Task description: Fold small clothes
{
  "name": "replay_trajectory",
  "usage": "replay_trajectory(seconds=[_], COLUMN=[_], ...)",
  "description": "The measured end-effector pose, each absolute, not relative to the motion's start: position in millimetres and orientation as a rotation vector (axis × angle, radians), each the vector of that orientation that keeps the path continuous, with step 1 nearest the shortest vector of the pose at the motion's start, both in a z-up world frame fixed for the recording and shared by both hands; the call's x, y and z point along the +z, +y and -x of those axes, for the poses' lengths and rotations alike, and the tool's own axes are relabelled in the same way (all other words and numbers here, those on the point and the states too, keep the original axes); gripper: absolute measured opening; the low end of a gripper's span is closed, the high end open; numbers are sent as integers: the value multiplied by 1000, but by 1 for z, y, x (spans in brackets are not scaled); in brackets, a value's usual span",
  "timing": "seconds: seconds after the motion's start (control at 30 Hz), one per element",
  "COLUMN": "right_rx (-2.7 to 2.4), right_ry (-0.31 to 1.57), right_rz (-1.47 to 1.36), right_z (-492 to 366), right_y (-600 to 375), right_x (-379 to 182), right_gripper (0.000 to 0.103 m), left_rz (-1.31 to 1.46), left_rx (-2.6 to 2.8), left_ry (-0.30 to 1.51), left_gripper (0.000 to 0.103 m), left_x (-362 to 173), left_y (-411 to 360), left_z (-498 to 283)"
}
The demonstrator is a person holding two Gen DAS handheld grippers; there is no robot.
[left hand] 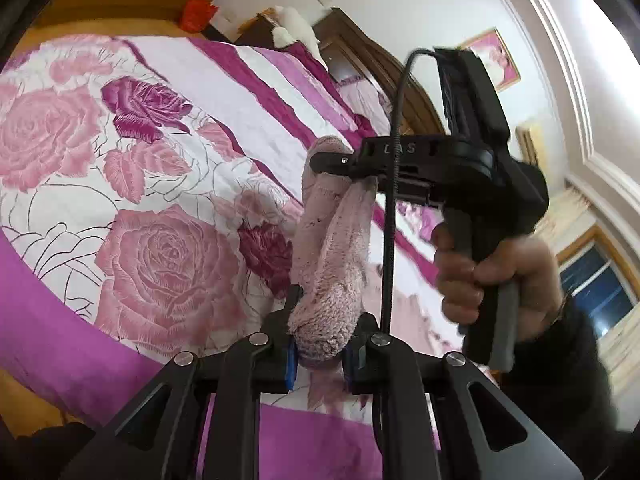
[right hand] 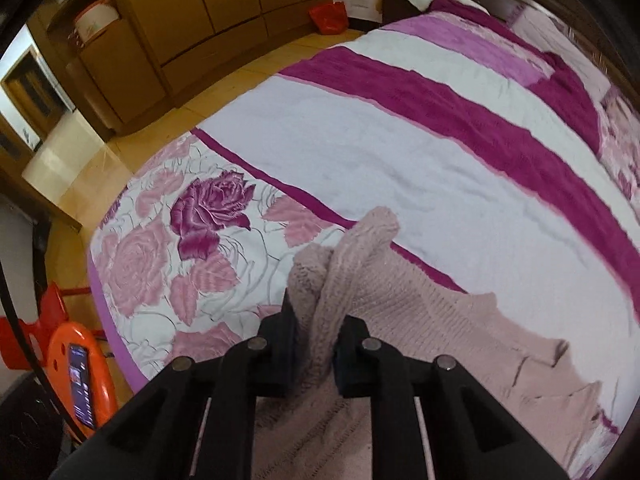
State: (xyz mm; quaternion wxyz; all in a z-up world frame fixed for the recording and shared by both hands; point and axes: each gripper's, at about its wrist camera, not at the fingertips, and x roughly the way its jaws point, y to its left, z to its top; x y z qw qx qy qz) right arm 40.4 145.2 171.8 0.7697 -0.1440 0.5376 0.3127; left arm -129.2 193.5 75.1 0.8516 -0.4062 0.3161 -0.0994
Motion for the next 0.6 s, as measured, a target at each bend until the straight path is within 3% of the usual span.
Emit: replay_trajectory(seconds=[0.37, 0.6], right_rx=[664, 604], right_ry=[1101, 1090], right_rz=[569, 563], right_z=[-31, -39], right_y=[99, 46], right_x=[193, 208], right_gripper=[15, 15], left_rz=[612, 454], left_rx=[-269, -287], left_ry=[684, 690], left_gripper=[0, 0], left_x=[113, 133], left_y=[117, 71], left_z=[121, 107])
